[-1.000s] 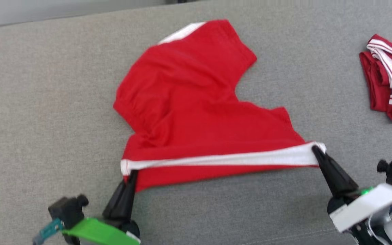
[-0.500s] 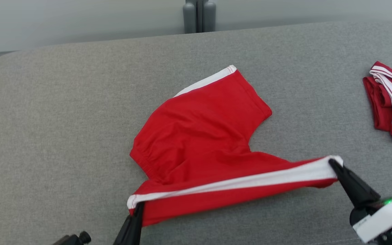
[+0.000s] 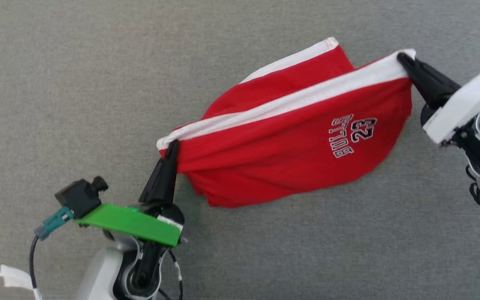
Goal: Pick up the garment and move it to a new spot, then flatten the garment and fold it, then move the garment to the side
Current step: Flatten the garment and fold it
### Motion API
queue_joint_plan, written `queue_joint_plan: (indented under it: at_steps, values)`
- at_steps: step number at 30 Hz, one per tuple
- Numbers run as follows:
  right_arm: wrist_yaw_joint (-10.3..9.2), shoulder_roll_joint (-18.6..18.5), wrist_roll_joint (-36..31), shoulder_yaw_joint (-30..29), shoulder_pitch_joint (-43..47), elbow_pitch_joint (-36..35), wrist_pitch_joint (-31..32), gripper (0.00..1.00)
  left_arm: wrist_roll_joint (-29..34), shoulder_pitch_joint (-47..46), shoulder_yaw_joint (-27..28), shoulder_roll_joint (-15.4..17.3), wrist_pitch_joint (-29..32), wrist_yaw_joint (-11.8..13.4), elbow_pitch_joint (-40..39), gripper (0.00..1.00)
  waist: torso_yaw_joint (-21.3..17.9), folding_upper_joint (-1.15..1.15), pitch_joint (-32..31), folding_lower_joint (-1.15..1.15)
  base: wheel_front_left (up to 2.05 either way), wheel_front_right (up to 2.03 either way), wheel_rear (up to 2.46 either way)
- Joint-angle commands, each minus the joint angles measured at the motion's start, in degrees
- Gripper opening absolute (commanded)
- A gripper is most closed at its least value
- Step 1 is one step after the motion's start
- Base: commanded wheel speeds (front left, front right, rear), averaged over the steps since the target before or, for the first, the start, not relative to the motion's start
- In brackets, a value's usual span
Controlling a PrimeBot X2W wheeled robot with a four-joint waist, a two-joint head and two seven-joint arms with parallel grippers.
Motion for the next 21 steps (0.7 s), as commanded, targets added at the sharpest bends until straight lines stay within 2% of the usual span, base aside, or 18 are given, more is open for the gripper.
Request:
queue_joint_plan:
  at_steps: [1,8,12,14,15,16,17,18,19,21]
  values:
    - [-0.07,0.43,-0.92,-0.09,-2.49,1.86,0.14,0.00,-0.17,-2.65,0.05,-0.71,-0.02,-0.09,1.24,0.00,5.72,0.00,5.46,0.00,0.00,0.00,0.00]
    - [-0.07,2.37,-5.15,1.82,-11.23,11.99,-1.88,0.00,0.26,-10.95,-1.56,-3.22,-0.24,-0.45,10.40,0.00,8.59,0.00,7.08,0.00,0.00,0.00,0.00]
    - [-0.07,2.47,-6.06,3.44,-14.37,15.90,-3.18,0.00,-0.04,-14.12,-2.65,-3.94,-0.54,-0.83,13.77,0.17,9.63,0.00,7.92,0.00,0.00,0.00,0.00]
    - [-0.07,2.40,-6.13,4.19,-15.44,17.42,-3.83,0.00,-0.16,-15.41,-3.69,-4.28,-0.50,-1.14,15.08,0.20,9.89,0.00,8.18,0.00,0.00,0.00,0.00]
    - [-0.07,2.38,-6.26,4.35,-15.77,18.14,-4.21,0.00,-0.07,-15.80,-4.09,-4.36,-0.30,-1.08,15.69,0.25,9.94,0.00,8.24,0.00,0.00,0.00,0.00]
    - [-0.07,2.49,-6.39,4.59,-16.16,18.98,-4.43,0.00,-0.13,-16.17,-4.50,-4.44,-0.04,-1.15,16.47,0.35,9.91,0.00,8.27,0.00,0.00,0.00,0.00]
    - [-0.07,2.57,-6.71,4.88,-16.39,19.60,-4.82,0.31,-0.33,-16.47,-4.78,-4.50,0.14,-1.21,16.99,0.64,9.84,0.00,8.26,0.00,0.00,0.00,0.00]
    - [-0.06,2.66,-7.05,5.52,-16.53,20.23,-4.89,0.73,-0.10,-16.74,-5.14,-4.50,0.22,-1.23,17.61,1.00,9.65,0.00,8.22,0.00,0.00,0.00,0.00]
    - [-0.06,2.80,-7.04,6.04,-16.44,20.84,-4.54,1.00,0.05,-16.86,-5.50,-4.50,0.60,-1.25,18.09,1.00,9.47,0.00,8.13,0.00,0.00,0.00,0.00]
    - [-0.06,2.53,-7.58,7.42,-16.18,21.32,-4.36,1.00,0.52,-16.79,-5.63,-4.01,0.25,-1.31,18.82,1.00,8.90,0.00,7.70,0.00,0.00,0.00,0.00]
